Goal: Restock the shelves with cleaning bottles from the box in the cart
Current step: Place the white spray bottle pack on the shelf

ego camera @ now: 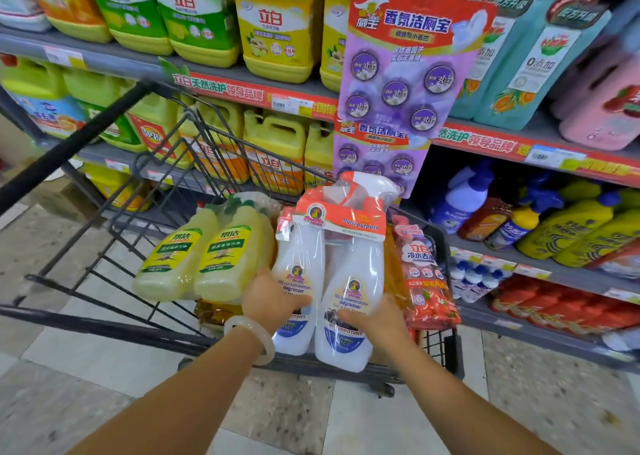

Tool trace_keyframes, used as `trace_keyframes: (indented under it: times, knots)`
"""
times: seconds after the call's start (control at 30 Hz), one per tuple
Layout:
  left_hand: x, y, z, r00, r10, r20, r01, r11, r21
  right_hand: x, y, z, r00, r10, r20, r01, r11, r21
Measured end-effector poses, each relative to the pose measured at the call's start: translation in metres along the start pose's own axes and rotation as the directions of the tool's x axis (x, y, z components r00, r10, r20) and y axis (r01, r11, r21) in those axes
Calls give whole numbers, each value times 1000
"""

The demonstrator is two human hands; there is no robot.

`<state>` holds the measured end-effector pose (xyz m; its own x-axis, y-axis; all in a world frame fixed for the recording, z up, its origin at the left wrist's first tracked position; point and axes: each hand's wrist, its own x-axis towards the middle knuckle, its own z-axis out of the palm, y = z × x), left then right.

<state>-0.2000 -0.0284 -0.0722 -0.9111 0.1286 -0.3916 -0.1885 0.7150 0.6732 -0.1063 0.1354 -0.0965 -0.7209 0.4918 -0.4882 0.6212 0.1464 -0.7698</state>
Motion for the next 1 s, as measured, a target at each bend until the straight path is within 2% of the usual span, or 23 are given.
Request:
trace_keyframes:
  times: [0.1, 0.23, 0.4, 0.57, 0.77, 1.0]
  knots:
    - [-8, 11, -3, 999, 12, 40, -9, 997, -73, -7, -11, -24, 998, -44, 33, 44, 999, -10]
    - [-16, 38, -6, 996, 42, 81, -18, 961, -275, -14, -27, -58, 993, -116, -2, 116, 993, -1]
    - [-33, 94, 6, 974, 222, 37, -192, 905, -380, -26, -50, -111, 953, -236, -191, 238, 971, -13]
    - [-55, 164, 37, 926, 374, 52, -322, 854, -409, -58, -54, -197, 903, -276, -329, 301, 953, 28]
    - [-131, 261, 108, 811, 576, 105, -505, 779, -371, -118, -5, -318, 857, -227, -463, 315, 941, 122]
    - [-259, 358, 233, 668, 707, 234, -560, 684, -467, -210, 82, -474, 742, -138, -656, 316, 935, 161]
